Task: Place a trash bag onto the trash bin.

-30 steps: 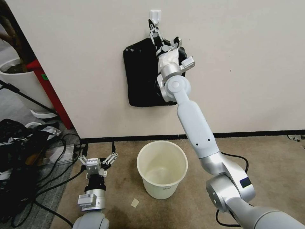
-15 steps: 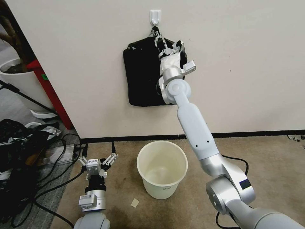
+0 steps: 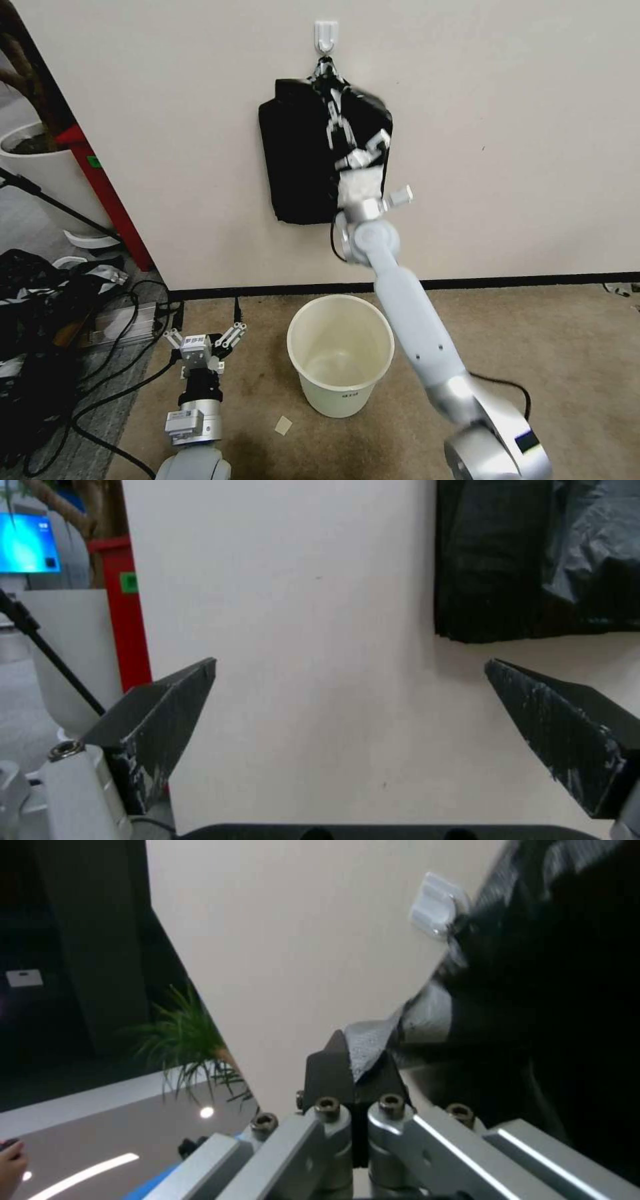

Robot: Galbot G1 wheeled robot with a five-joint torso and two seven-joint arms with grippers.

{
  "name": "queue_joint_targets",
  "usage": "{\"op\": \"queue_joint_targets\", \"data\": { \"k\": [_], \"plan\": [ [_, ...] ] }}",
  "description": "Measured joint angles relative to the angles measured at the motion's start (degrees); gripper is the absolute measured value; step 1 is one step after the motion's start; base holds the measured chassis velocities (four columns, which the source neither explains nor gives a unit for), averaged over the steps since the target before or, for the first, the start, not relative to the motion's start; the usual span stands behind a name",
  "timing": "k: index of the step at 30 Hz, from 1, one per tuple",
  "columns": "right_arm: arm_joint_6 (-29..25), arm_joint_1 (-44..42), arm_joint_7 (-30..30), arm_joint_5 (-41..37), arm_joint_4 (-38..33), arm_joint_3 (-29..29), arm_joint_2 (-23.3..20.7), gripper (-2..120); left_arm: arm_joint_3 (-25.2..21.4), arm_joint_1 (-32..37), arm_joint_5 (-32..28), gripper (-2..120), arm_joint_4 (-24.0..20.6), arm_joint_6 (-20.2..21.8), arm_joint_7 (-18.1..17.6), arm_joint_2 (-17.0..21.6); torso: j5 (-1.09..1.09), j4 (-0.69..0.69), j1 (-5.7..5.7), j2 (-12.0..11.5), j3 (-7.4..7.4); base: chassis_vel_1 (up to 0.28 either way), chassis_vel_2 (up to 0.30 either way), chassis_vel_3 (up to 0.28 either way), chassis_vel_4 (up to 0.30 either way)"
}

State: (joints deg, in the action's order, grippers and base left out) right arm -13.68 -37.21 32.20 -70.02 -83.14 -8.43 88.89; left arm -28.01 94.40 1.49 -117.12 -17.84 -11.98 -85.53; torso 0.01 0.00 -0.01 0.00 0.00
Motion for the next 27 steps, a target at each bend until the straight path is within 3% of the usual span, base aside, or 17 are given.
{"op": "queue_joint_targets", "data": {
  "k": [6, 14, 20, 27],
  "plan": [
    [1.5, -9.1, 10.2, 0.4, -6.9, -0.7, -1.4, 0, -0.2, -2.0, -2.5, 100, 1.3, 0.4, 0.0, 0.6, -0.01, 0.00, 0.00, 0.0, 0.00, 0.000, 0.000, 0.000, 0.000],
    [3.6, -17.9, 17.6, 3.4, -12.1, -2.2, -3.7, 0, -0.6, -3.6, -4.6, 100, 3.0, 0.6, 0.0, 1.9, -0.01, -0.01, 0.00, 0.0, 0.00, 0.000, 0.000, 0.000, 0.000],
    [3.4, -22.3, 20.0, 6.9, -11.4, -2.9, -3.6, 0, -0.2, -6.2, -8.8, 100, 3.7, 0.9, 0.3, 4.1, 0.00, 0.00, 0.00, 0.0, 0.00, 0.000, 0.000, 0.000, 0.000],
    [1.6, -23.9, 19.5, 9.6, -10.1, -3.7, -2.5, 0, 2.2, -11.4, -15.4, 100, 5.4, -5.3, 4.0, 8.5, -0.02, 0.00, 0.00, 0.0, 0.00, 0.000, 0.000, 0.000, 0.000]
  ]
}}
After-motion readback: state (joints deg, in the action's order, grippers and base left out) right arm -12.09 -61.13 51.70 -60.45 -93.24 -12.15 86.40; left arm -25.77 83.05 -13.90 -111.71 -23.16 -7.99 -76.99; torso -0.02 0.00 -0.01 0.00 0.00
